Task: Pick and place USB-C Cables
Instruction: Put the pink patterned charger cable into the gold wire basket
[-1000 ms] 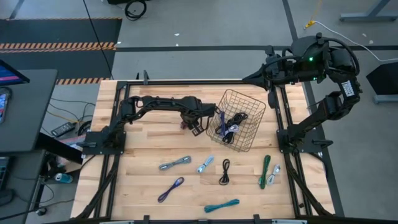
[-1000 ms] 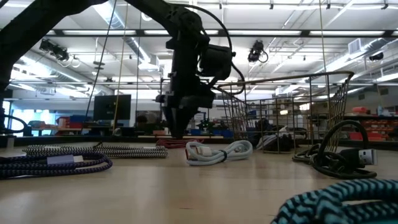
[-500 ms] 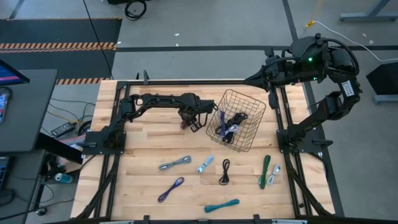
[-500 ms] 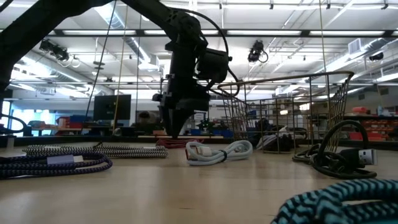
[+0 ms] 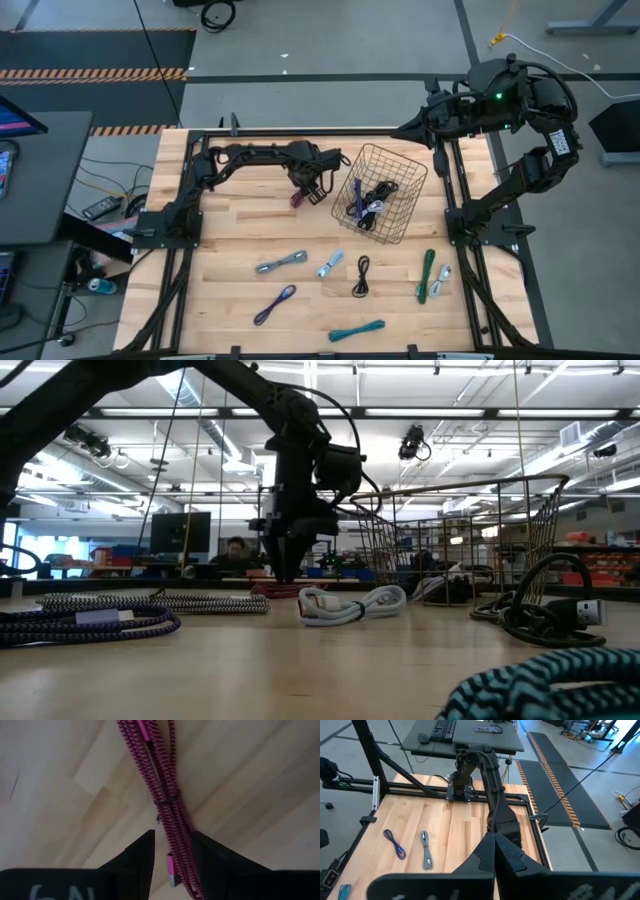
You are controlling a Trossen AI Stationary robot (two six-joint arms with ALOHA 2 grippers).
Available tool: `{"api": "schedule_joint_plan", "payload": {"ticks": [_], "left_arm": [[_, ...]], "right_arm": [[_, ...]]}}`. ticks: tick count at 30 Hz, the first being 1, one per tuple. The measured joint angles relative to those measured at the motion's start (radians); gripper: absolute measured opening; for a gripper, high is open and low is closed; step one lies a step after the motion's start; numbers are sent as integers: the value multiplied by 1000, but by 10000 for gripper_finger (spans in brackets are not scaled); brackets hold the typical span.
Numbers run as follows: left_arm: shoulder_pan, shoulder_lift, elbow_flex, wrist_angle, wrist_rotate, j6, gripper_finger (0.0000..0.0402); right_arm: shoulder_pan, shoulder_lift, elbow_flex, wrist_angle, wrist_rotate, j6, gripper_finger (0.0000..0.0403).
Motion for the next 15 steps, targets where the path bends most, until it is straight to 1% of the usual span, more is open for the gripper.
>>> {"api": "schedule_joint_plan", "payload": {"ticks": [2,5,7,11,15], "left_arm": [[8,0,0,0,6,3,135],[18,1,0,4,67,4,135],[20,10,1,20,85,5,135],[19,28,-22,44,87,20,135],[20,21,-79,78,85,17,135]], "right_arm": [[1,0,0,0,-1,0,1],[1,0,0,0,-1,0,1],[1,0,0,0,-1,0,1],[1,0,0,-1,-1,0,1],[3,0,0,-1,-17,0,1]]}}
